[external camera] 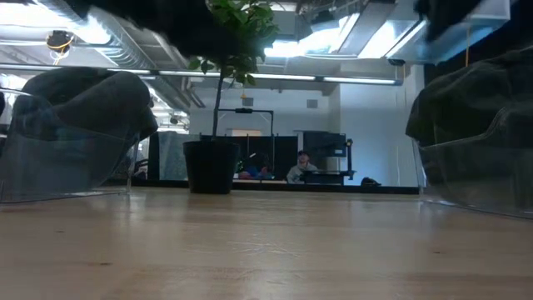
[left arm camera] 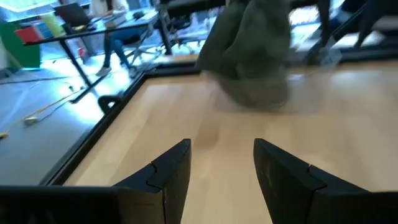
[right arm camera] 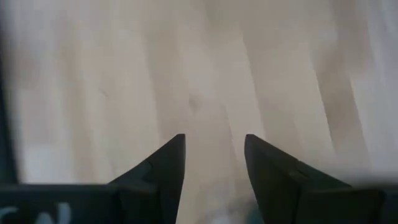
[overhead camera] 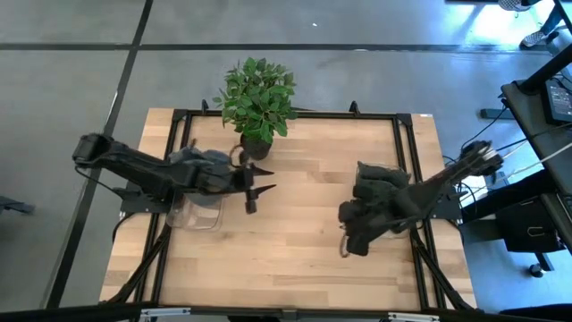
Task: Pick & Place hat
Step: Return to Home Position
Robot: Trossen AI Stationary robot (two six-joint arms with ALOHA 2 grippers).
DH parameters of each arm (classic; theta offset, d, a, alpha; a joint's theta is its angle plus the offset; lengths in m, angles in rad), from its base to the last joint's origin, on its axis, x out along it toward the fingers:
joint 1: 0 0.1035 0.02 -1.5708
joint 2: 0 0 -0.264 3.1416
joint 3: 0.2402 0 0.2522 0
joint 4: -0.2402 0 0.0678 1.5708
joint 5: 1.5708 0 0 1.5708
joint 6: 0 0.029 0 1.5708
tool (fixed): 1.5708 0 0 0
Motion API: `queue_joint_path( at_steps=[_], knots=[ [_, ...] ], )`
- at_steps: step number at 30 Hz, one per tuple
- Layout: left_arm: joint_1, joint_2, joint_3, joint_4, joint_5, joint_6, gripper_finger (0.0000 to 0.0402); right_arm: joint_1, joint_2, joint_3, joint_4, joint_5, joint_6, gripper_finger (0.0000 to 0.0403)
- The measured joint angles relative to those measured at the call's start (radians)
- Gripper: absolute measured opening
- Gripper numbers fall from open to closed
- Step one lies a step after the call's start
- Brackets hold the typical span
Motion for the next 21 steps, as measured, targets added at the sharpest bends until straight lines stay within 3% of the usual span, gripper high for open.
queue_joint_path(
  at_steps=[5,10,13,17,21],
  knots=[
    [-0.092,-0.210,0.000,-0.173,-0.023,-0.086,0.0167,0.023,-0.227,-0.161,0.302,0.015,-0.162,0.0165],
    [-0.221,-0.376,-0.009,-0.300,-0.214,-0.115,0.0170,0.033,-0.536,-0.415,0.478,0.047,-0.205,0.0165],
    [-0.282,-0.471,-0.107,-0.236,-0.288,-0.105,0.0170,0.032,-0.719,-0.576,0.577,0.051,-0.254,0.0165],
    [-0.303,-0.644,-0.290,-0.074,-0.313,-0.076,0.0168,0.032,-0.934,-0.730,0.700,0.038,-0.339,0.0165],
    [-0.294,-0.859,-0.390,-0.080,-0.309,-0.059,0.0167,0.032,-1.116,-0.822,0.699,0.042,-0.385,0.0165]
  ],
)
